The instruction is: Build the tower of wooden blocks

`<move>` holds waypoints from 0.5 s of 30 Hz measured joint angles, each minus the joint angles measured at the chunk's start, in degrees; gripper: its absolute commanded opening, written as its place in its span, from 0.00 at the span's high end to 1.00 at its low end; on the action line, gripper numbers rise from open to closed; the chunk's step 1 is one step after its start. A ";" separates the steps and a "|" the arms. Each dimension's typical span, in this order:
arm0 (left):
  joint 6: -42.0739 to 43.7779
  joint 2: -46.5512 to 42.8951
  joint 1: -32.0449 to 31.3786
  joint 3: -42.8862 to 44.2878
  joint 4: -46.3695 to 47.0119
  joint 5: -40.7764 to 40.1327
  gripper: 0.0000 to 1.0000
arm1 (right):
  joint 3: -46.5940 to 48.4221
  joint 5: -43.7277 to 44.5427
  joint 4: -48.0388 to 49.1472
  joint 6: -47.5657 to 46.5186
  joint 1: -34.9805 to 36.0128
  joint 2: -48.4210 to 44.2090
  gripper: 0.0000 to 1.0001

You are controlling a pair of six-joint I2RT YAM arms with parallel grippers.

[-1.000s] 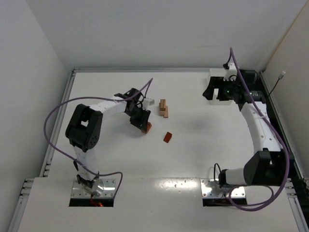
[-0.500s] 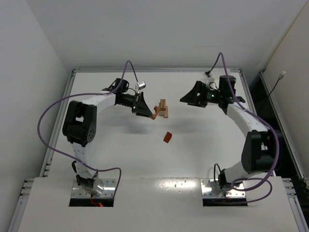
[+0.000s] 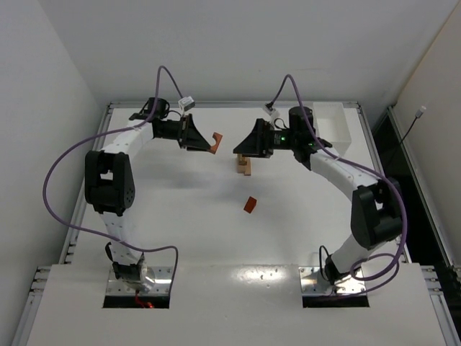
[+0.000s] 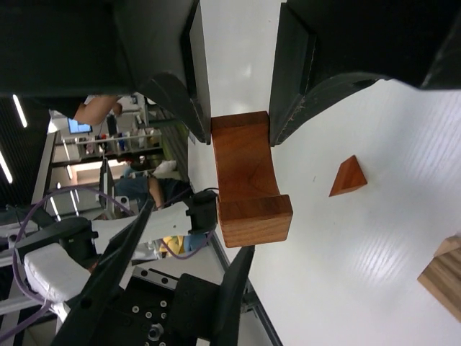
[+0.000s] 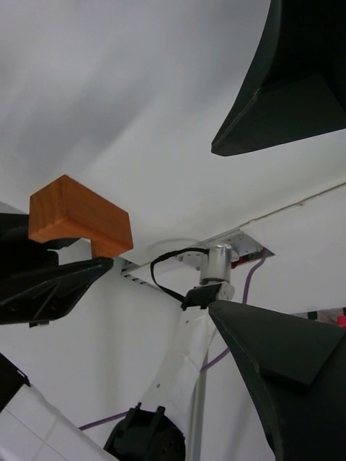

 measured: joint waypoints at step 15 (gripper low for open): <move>4.31 0.33 1.46 0.02 -6.60 0.07 1.00 | 9.38 1.95 2.08 1.95 4.57 9.51 0.23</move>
